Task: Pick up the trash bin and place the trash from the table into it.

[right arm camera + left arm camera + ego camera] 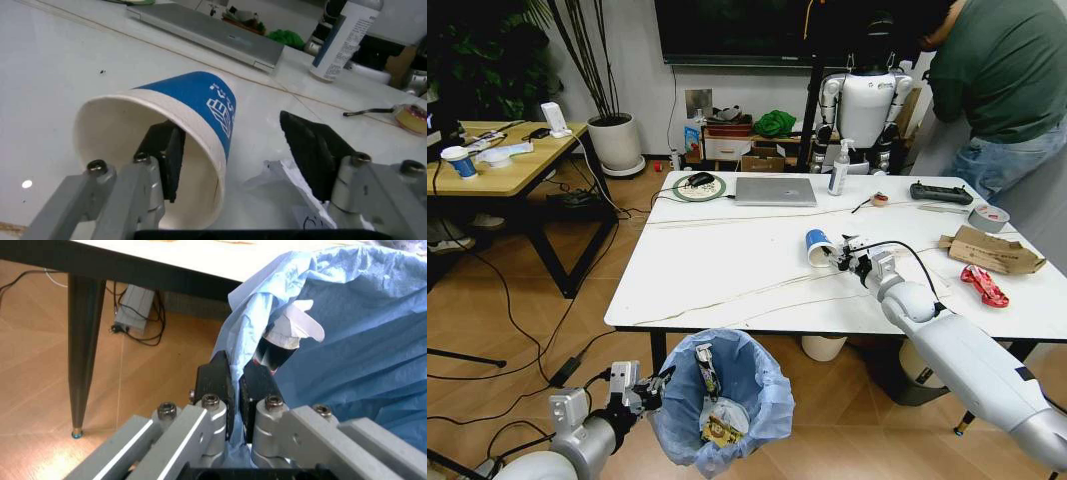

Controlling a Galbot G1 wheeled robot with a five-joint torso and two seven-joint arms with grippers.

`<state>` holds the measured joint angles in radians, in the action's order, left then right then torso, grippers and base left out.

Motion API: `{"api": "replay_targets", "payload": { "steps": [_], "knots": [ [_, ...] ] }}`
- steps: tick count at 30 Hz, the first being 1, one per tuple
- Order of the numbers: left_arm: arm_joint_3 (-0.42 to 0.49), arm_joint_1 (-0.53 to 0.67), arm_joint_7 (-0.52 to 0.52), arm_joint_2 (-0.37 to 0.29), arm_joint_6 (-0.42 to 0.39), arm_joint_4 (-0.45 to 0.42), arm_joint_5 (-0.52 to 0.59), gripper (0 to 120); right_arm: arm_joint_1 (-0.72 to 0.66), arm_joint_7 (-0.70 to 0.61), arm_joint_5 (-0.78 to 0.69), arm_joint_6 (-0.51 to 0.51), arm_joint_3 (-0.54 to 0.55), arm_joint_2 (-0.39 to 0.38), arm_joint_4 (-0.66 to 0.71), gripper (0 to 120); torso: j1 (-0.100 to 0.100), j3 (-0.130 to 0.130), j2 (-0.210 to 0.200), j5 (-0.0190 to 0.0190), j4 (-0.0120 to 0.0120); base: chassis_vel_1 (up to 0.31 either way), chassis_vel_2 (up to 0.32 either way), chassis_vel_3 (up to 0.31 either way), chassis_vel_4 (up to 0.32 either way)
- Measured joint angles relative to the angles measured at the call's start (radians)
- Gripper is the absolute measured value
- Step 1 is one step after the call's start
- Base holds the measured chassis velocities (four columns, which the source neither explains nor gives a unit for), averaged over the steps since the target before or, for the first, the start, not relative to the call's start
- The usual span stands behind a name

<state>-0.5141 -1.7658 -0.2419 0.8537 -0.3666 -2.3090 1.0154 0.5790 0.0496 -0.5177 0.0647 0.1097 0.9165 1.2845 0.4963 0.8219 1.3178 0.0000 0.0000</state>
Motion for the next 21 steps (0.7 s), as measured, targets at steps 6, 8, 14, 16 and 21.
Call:
{"api": "replay_targets", "payload": {
  "steps": [6, 8, 14, 16, 21],
  "knots": [
    [0.005, 0.011, 0.000, -0.006, 0.000, 0.005, 0.004, 0, 0.000, 0.000, 0.000, 0.000, 0.002, -0.004, 0.003, 30, 0.000, 0.000, 0.000, 0.0000, -0.0001, 0.000, 0.000, 0.000, 0.000],
    [0.005, 0.014, 0.000, -0.009, 0.000, 0.006, 0.006, 0, 0.000, 0.001, 0.000, 0.000, 0.004, -0.004, 0.004, 24, 0.000, 0.000, 0.000, 0.0000, -0.0001, 0.000, 0.000, 0.000, 0.000],
    [0.010, 0.024, 0.000, -0.011, 0.000, 0.010, 0.012, 0, 0.000, 0.002, 0.000, 0.000, 0.007, -0.004, 0.006, 1, 0.000, 0.000, 0.000, 0.0000, -0.0001, 0.000, 0.000, 0.000, 0.000],
    [0.014, 0.028, 0.000, -0.011, 0.000, 0.011, 0.013, 0, 0.000, 0.003, 0.000, -0.001, 0.009, -0.004, 0.008, 0, 0.000, 0.000, 0.000, 0.0000, 0.0000, 0.000, 0.000, 0.000, 0.000],
    [0.017, 0.033, 0.000, -0.011, 0.000, 0.015, 0.013, 0, 0.000, 0.005, 0.000, -0.002, 0.009, -0.005, 0.012, 0, 0.000, 0.000, 0.000, 0.0000, 0.0000, 0.000, 0.000, 0.000, 0.000]
  ]
}}
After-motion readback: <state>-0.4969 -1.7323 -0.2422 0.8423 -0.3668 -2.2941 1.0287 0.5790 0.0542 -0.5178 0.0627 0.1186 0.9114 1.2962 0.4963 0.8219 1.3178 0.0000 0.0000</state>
